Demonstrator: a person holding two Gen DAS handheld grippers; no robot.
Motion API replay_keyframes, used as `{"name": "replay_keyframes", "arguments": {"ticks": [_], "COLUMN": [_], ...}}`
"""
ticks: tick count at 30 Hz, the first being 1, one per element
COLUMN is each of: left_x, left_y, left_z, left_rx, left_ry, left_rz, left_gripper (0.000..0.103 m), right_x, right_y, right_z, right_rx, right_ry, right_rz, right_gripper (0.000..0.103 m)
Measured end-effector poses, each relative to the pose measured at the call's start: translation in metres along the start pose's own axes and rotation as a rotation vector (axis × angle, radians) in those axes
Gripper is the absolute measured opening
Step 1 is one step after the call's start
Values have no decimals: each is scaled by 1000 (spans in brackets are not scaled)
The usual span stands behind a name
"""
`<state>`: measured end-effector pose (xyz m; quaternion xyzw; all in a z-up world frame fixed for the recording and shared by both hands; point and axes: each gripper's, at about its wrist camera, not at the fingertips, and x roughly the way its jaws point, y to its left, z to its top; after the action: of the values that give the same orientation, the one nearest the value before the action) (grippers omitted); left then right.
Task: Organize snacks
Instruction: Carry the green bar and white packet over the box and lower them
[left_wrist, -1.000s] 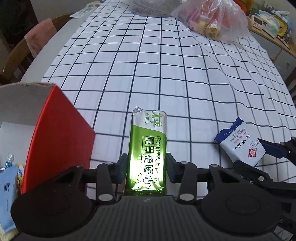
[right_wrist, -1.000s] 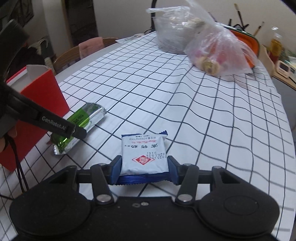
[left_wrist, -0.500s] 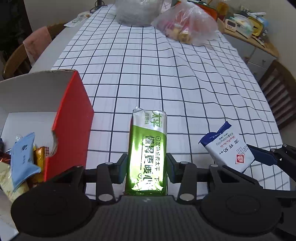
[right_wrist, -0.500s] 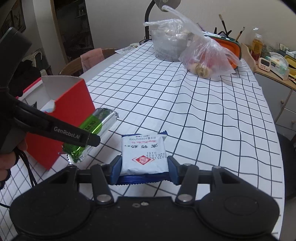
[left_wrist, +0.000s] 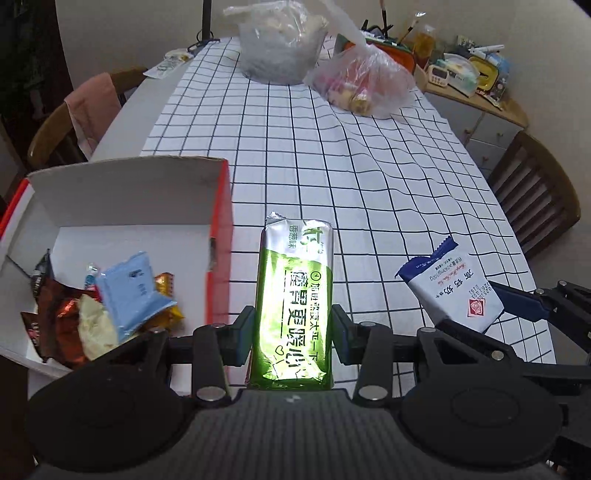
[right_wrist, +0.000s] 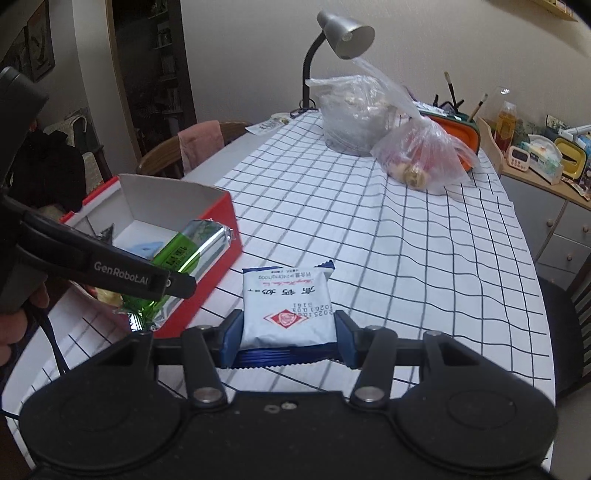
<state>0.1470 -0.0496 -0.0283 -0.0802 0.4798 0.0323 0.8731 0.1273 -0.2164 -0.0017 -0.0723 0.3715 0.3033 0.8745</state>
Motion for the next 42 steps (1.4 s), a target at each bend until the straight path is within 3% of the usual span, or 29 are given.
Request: {"name": "replay_keyframes", "arguments": {"ticks": [3,4,5,10,18,23,29,33,38,42], "left_x": [-16,-21,-26,-47,-59,-67,-76,-78,-81,-83], "left_y": [15,20,25,54,106,126,128,124,124,126], "left_z": [-1,-1,-2,-3,-23,-44,-65,-74,-82,-86], "left_rx": [8,9,8,8,-9,-45,-54,-52,-68,-85], "left_ry": [-19,-27,-33,-73,-75,-64,-44,-35,-26,-23], "left_rz": [-8,-8,-8,-6,15,-12,-47,-48,-42,-36], "left_gripper": [42,42,42,42,42,42,42,42,42,42], "right_x": [-7,-9,-9,-2,18,46,78,93,106,111], "right_y": [19,25,31,60,49,49,55,56,58,63], "right_z": [9,12,16,24,-14,-45,-67,-73,-73,-71], "right_rx": [-9,-11,-7,-70,-29,-54,-140,-201,-264,-301], "right_ry": [-20,-23,-24,-28,104,195,276,308,344,351], "right_rz": [2,7,14,-10,-12,11,61,76,80,105], "right_gripper": [49,33,28,23,36,66,82,82,69,65]}}
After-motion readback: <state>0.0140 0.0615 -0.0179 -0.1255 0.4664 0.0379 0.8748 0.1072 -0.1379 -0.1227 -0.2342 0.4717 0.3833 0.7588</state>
